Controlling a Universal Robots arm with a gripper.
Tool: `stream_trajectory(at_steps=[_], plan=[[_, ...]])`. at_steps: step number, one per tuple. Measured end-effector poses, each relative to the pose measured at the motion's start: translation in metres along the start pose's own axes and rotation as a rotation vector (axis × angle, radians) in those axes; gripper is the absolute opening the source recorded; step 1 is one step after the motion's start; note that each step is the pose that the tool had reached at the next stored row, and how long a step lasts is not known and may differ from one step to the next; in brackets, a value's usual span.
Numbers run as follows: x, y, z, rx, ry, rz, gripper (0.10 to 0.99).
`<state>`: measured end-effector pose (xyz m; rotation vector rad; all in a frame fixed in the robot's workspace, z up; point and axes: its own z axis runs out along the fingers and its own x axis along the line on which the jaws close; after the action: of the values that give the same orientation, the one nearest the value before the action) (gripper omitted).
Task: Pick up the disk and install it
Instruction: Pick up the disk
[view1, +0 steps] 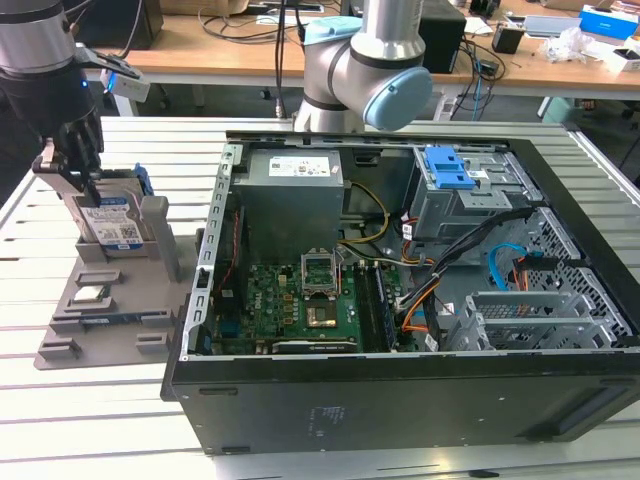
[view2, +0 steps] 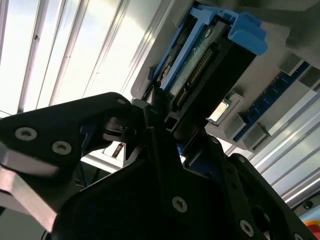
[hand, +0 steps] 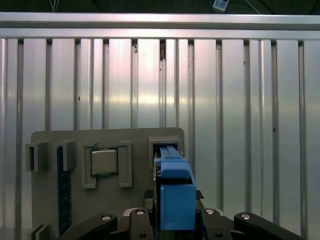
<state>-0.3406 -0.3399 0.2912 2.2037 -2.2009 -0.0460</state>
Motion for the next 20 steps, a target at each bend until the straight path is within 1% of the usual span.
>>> stream_trajectory(at_steps=[12, 14, 20], plan=[[0.0000, 0.0000, 0.0000, 0.000, -0.0003, 0.000, 0.365], [-0.0001, 0.0000, -0.0022, 0.000, -0.0001, 0.000, 0.365], [-0.0015, 0.0005, -0.0125, 0.000, -0.0001, 0.000, 0.365]])
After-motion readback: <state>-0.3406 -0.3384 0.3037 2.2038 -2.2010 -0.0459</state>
